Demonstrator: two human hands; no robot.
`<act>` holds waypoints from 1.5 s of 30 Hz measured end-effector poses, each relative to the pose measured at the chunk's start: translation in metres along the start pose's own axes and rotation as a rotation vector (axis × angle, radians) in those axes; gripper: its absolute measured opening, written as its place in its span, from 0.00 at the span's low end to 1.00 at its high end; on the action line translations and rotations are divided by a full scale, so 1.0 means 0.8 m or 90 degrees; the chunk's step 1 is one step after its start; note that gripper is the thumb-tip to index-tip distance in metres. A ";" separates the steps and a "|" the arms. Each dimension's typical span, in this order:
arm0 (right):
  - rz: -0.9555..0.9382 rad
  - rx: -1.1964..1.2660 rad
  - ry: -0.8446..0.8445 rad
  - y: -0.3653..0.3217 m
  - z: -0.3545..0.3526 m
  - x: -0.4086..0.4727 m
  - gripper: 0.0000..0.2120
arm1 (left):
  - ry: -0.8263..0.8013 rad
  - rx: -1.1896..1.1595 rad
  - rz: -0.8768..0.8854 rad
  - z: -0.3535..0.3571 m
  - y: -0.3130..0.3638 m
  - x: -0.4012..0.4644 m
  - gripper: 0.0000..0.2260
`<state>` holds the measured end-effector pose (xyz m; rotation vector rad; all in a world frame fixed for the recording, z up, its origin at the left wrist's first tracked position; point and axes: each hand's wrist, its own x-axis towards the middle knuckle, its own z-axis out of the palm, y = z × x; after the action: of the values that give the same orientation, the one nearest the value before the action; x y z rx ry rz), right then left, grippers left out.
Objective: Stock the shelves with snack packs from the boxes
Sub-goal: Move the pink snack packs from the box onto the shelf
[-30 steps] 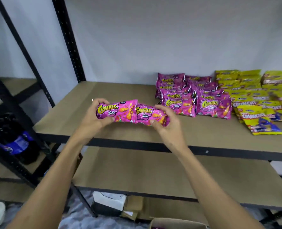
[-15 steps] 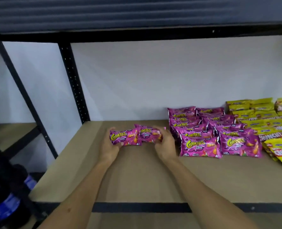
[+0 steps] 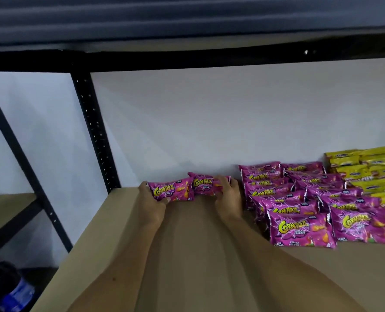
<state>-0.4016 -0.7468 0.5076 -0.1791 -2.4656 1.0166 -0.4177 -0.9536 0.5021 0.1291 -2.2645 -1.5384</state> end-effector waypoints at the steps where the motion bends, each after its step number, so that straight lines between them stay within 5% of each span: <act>1: 0.004 -0.010 0.004 0.002 0.007 0.004 0.32 | 0.001 0.009 -0.010 0.001 -0.004 0.007 0.25; 14: 0.008 -0.034 0.066 0.011 0.038 0.088 0.37 | 0.021 0.098 0.017 0.029 0.011 0.079 0.14; 20: 0.015 -0.035 0.064 0.006 0.049 0.092 0.39 | 0.028 0.144 0.008 0.027 0.003 0.096 0.17; 27: -0.034 -0.220 0.091 0.016 0.064 0.094 0.43 | 0.017 0.131 -0.005 0.036 0.006 0.092 0.17; 40: -0.092 -0.307 0.100 0.000 0.043 0.089 0.30 | 0.002 0.156 -0.020 0.035 0.011 0.087 0.24; 45: -0.170 -0.347 0.139 -0.003 0.050 0.094 0.27 | 0.019 0.172 0.018 0.023 -0.004 0.069 0.11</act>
<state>-0.4864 -0.7522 0.5120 -0.1192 -2.4219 0.1888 -0.4755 -0.9552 0.5085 0.1924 -2.4286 -1.2024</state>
